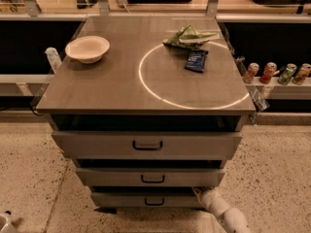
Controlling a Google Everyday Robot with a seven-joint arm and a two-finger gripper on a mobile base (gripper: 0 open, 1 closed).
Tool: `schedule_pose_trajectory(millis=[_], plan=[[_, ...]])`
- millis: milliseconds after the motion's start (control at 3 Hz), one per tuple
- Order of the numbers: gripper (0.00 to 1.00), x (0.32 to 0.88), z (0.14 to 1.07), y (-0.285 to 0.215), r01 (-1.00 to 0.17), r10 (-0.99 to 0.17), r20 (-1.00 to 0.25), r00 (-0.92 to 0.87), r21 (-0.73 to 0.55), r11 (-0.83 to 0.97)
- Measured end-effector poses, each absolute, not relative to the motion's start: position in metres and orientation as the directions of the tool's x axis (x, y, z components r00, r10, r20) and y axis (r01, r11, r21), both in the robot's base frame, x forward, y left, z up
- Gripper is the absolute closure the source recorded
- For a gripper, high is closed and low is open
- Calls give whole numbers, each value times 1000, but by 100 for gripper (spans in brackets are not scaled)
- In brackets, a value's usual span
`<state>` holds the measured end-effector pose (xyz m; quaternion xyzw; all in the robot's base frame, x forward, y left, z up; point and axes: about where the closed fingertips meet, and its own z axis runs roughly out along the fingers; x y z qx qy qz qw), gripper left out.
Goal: Open bottom drawer
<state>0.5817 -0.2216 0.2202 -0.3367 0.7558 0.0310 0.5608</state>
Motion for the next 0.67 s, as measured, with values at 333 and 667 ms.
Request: schedule_pose_trajectory(millis=[333,667], plan=[[100,575,209,-208,-556,-445,-878,-177,-284,781],[100,570,207,-199,-562,-428,-882,-196,-256,786]])
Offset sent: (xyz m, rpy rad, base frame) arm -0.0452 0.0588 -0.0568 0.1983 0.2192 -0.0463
